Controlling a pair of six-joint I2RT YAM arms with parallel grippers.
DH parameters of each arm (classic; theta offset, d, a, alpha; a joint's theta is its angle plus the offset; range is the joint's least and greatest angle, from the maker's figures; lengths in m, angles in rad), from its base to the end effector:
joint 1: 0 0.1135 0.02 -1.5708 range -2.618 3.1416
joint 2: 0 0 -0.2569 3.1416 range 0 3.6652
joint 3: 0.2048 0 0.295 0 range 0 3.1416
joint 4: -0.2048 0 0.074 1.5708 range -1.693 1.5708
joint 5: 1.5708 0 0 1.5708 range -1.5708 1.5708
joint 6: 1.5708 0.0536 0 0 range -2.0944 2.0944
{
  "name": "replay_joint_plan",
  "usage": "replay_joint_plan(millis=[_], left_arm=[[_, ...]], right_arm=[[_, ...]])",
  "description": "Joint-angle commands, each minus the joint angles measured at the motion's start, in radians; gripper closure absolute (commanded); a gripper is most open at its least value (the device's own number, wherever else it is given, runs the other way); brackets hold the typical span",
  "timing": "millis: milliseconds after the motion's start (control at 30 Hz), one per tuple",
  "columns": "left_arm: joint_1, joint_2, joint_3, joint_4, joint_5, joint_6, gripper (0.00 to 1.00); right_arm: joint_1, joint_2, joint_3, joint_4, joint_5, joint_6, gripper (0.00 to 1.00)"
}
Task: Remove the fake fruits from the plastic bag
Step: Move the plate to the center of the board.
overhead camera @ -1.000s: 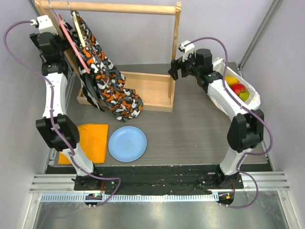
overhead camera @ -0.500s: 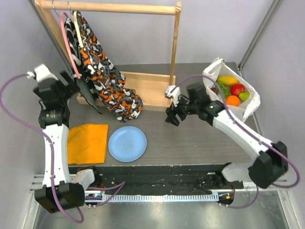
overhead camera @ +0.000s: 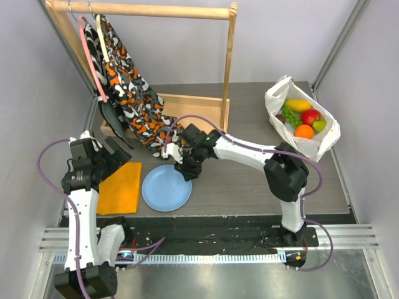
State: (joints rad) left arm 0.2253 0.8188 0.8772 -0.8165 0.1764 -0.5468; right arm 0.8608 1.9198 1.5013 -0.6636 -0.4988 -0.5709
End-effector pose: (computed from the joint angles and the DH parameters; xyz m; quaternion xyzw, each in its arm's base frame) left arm 0.2179 0.0403 0.2907 -0.3123 0.8608 -0.1429 0.3757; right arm 0.2758 0.3602 0.1855 -0.6621 0.6703 0.2708 0.1974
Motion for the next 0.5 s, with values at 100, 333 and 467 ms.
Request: replay_joint_plan(millis=[100,333,467], left_arm=[[0.006,-0.072,-0.012,-0.071,0.138,-0.056,0.15],[0.006,-0.079,-0.056,-0.099,0.209,-0.065,0.18],[0.003,-0.093,-0.072,-0.089,0.255,-0.052,0.19]], right_arm=[[0.059,0.045,-0.065,0.114,0.195,0.124,0.78],[0.060,-0.050,-0.245,0.142,0.325,0.120,0.78],[0.058,-0.143,-0.335,0.118,0.339,0.098,0.78]])
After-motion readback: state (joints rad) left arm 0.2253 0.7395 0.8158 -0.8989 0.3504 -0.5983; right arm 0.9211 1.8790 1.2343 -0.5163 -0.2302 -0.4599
